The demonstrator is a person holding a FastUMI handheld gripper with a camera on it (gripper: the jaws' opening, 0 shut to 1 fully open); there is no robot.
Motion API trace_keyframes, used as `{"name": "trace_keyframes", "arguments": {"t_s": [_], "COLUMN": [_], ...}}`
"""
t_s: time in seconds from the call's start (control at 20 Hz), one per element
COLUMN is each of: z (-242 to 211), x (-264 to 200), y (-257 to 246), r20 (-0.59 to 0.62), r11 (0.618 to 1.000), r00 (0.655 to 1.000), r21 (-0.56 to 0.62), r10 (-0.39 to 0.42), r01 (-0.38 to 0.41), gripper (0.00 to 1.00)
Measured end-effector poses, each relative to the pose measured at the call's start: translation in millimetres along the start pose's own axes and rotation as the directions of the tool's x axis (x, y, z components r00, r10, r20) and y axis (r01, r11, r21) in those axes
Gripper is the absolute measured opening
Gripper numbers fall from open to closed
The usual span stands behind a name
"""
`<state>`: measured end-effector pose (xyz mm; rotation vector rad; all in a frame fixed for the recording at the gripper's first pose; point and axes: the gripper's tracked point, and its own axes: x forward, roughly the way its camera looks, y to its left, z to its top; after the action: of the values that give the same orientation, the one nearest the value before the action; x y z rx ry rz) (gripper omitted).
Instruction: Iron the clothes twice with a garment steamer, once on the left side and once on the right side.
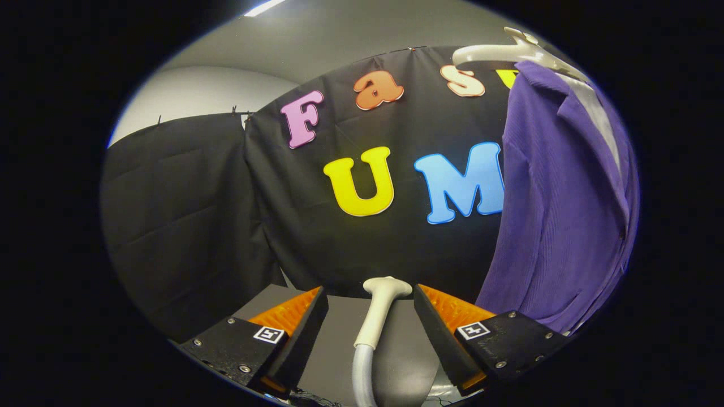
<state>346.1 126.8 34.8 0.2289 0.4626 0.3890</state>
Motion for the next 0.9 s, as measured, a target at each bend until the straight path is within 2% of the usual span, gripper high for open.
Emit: {"name": "trace_keyframes", "arguments": {"t_s": [0.35,0.5,0.75,0.85,0.9], "z": [-48,-76,-113,-122,-123], "x": [74,92,112,114,113], "y": [-10,-5,-12,-7,-5], "r20": [-0.196,-0.286,-0.395,-0.416,-0.424], "r11": [0.999,0.997,0.997,0.992,0.988], "r00": [0.98,0.957,0.918,0.905,0.9], "r21": [0.039,0.061,0.073,0.123,0.147], "r10": [0.024,0.058,0.048,0.088,0.099], "r01": [-0.016,-0.043,-0.02,-0.039,-0.039], "gripper": [0.91,0.9,0.86,0.75,0.64]}}
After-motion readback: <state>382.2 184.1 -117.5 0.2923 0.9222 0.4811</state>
